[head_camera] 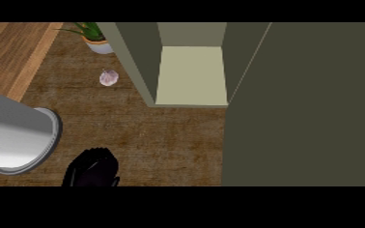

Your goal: Pick up the wine, place it into the cabinet and close the cabinet

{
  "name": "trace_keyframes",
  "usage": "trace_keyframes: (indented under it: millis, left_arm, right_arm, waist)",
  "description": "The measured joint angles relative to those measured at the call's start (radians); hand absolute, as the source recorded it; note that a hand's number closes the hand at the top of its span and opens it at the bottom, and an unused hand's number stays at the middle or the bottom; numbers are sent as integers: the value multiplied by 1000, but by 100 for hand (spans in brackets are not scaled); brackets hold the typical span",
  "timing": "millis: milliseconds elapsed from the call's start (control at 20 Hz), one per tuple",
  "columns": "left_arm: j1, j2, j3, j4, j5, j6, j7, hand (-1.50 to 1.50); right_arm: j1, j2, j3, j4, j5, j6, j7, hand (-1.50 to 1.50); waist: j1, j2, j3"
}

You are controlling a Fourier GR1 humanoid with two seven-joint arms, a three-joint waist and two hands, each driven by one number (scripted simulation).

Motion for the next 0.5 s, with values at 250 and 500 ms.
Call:
trace_keyframes:
  millis: [250, 500]
  left_arm:
    - [123, -41, -101, -271, 84, 3, 136, 150]
    - [204, -55, -202, -530, 169, 65, 283, 150]
  right_arm:
    - [-15, 0, 6, -3, 2, -5, 14, -150]
    - [11, 7, 22, -14, 9, 0, 9, -150]
  waist:
    - [0, 2, -4]
    - [-6, 4, -6]
